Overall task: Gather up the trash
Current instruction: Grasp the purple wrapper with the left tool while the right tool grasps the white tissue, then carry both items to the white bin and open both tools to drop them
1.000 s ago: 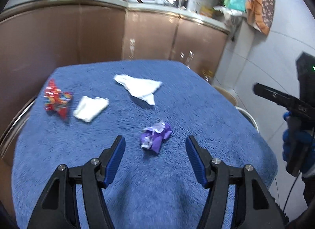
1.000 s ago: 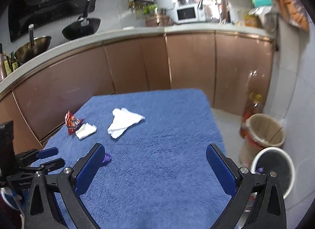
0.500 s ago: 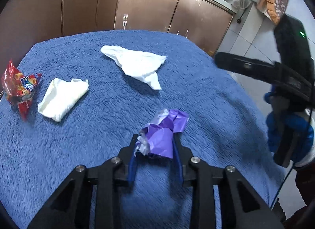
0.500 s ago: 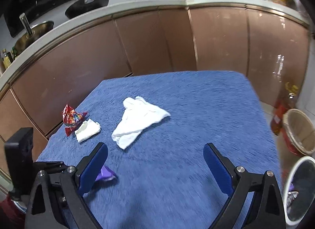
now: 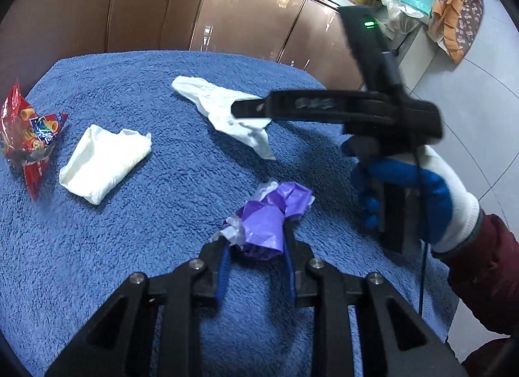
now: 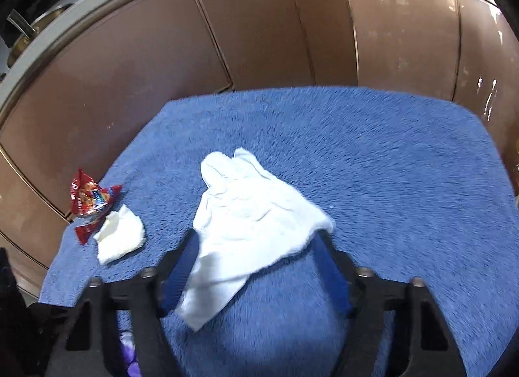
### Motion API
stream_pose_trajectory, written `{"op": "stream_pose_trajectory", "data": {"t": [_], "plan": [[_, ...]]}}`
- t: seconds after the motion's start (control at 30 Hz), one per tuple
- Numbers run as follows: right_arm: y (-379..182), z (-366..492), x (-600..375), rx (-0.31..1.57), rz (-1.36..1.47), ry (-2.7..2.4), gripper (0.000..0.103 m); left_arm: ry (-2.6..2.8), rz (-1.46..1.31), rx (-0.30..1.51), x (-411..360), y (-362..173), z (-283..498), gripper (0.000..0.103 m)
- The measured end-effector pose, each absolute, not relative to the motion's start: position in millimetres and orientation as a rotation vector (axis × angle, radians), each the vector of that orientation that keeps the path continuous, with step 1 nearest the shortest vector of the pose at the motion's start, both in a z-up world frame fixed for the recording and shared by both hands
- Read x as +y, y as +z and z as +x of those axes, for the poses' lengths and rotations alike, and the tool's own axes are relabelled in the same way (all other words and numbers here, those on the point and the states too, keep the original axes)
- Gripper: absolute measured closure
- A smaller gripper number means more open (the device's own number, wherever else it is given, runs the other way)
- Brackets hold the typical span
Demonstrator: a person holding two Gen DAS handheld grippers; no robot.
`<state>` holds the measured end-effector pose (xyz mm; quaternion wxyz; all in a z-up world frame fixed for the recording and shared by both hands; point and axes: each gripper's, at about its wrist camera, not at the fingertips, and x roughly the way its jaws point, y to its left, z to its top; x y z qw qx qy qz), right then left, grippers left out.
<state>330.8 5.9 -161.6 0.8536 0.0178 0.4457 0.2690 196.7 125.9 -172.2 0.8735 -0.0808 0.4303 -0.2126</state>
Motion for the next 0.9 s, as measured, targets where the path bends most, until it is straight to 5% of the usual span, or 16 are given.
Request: {"op": "stream_pose_trajectory", "data": {"t": [0.03,0.1,0.17,0.9], "plan": [[-162,332,8,0.935,0.022,0.56,0.056,-0.442,-0.167,0.898,127,-171,195,0.078],[-163,334,8,0.938,0.022,0.562,0.084,-0.442,-0.167,0.898,128,-171,194,0.078],[-165,334,6,0.942,0.02,0.559,0.098,-0.439,-0.165,0.897,130,-171,193,0.078],[-75,249,-82,0.729,0.091,0.479,0.101,-0.361,-0.12,0.799,119,-130,159,0.078]]}}
